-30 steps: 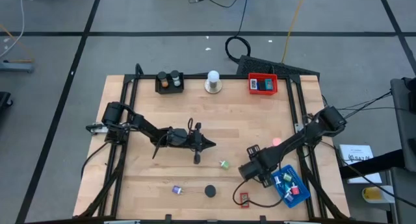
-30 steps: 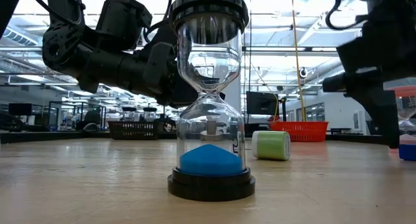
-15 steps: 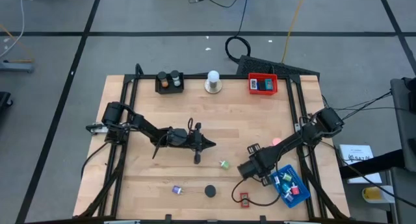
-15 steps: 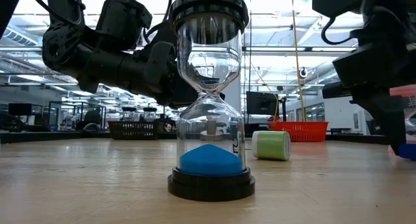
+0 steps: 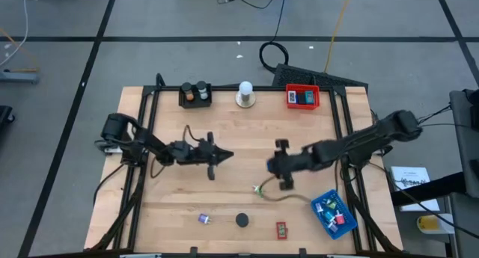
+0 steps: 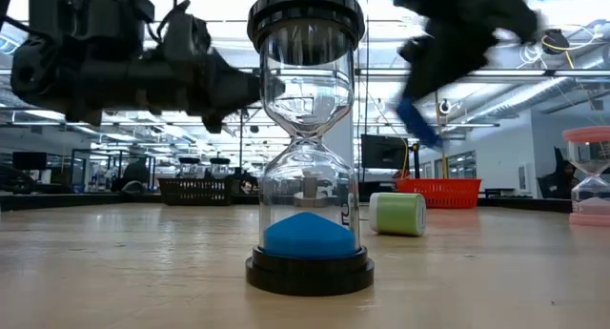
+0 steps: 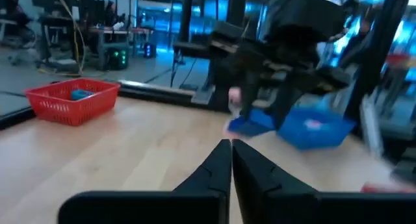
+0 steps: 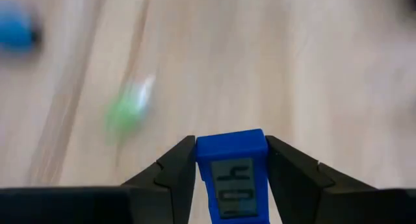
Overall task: Pick & Place Office items
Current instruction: Put the blue digital timer into the red bin
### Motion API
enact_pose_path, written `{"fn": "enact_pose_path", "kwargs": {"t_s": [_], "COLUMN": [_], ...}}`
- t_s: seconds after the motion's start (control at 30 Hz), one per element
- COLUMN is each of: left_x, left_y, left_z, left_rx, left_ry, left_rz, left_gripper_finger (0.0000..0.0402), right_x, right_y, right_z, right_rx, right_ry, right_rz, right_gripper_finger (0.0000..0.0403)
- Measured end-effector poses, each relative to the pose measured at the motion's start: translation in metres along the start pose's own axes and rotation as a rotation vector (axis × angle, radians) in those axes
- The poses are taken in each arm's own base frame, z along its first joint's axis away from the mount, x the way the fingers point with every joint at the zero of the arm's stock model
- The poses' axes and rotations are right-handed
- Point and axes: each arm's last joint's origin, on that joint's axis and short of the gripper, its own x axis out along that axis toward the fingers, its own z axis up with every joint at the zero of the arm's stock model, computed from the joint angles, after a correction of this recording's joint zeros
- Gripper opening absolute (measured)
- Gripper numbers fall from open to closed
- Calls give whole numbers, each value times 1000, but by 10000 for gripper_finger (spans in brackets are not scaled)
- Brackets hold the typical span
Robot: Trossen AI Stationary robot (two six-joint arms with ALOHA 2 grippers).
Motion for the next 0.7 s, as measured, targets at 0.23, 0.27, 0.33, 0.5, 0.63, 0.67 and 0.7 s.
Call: {"fn": "enact_pose_path", "kwargs": {"t_s": [0.23, 0.27, 0.33, 0.5, 0.63, 0.67, 0.7], "left_x": [3, 6, 11, 28, 44, 48, 50], "left_y": [-6, -8, -9, -6, -8, -9, -10], "left_z": [26, 29, 30, 33, 41, 43, 45], "left_rx": [-52, -53, -52, -37, 43, 68, 86], "left_ry": [-91, -98, -90, -28, -3, 1, 3], "left_rz": [-24, -24, -14, 53, 66, 65, 61], "left_gripper_finger": [105, 123, 162, 262, 318, 327, 334], "right_x": [5, 5, 4, 7, 11, 13, 13], "right_y": [-56, -61, -68, -73, -72, -72, -72], "right_z": [0, -1, 0, 2, 5, 5, 5], "right_rx": [169, 184, 205, 205, 208, 207, 203], "right_ry": [-660, -723, -837, -952, -996, -995, -1003], "right_rz": [16, 32, 63, 143, 168, 170, 174], "right_gripper_finger": [157, 157, 154, 158, 161, 160, 159]}}
